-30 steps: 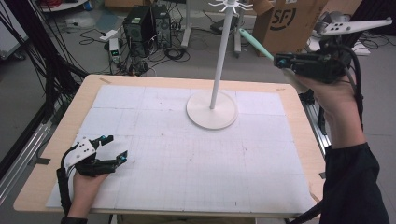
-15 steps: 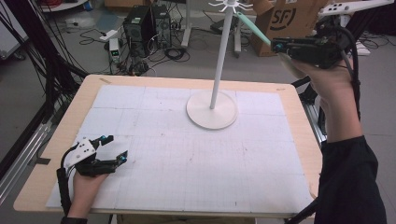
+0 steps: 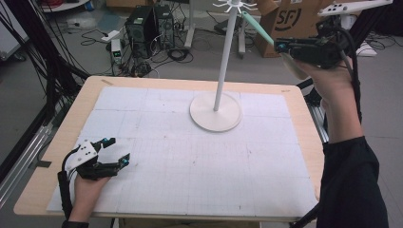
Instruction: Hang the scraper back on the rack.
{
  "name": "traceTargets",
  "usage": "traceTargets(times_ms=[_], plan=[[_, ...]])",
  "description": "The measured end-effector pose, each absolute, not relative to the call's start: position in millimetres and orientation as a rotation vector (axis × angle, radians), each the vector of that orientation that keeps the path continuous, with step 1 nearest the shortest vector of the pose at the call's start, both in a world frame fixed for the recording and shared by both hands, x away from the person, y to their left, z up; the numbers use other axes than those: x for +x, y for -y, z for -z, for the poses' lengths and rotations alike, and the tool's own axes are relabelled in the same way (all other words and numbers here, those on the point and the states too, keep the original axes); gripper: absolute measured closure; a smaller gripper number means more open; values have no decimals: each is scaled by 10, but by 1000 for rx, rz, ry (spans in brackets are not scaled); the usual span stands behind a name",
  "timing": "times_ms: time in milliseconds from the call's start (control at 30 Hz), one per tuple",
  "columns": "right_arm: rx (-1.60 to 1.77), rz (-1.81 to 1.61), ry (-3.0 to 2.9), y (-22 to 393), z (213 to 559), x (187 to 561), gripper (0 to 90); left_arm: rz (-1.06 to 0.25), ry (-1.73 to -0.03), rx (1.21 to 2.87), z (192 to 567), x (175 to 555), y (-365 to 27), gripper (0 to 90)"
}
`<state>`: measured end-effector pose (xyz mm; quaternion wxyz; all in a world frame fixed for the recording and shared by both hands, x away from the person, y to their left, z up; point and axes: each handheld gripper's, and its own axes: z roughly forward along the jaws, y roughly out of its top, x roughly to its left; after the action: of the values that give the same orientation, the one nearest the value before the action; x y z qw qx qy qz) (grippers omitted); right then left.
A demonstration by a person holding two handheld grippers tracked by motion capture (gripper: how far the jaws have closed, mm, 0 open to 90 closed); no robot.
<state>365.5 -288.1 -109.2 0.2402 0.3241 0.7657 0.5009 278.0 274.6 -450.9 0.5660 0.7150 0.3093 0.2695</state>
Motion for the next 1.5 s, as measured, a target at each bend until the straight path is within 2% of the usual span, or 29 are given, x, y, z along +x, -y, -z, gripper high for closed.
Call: traceTargets(times_ms=[933, 967, 1067, 1267, 1500], plan=[[943, -1342, -2127, 2798, 1310, 3889, 803, -632, -724, 1685, 4508, 2777, -2747, 180], [931, -1333, -2123, 2796, 1327, 3895, 792, -632, -725, 1685, 4508, 2777, -2747, 180], [907, -1358, -2105, 2807, 1384, 3884, 618, -632, -724, 1685, 4509, 2777, -2747, 180], [872, -1404, -2087, 2896, 1626, 3786, 429, -632, -728, 1682, 4509, 2778, -2745, 180], [848, -1491, -2053, 3130, 2248, 3548, 331, -639, -726, 1688, 4508, 2774, -2742, 179]])
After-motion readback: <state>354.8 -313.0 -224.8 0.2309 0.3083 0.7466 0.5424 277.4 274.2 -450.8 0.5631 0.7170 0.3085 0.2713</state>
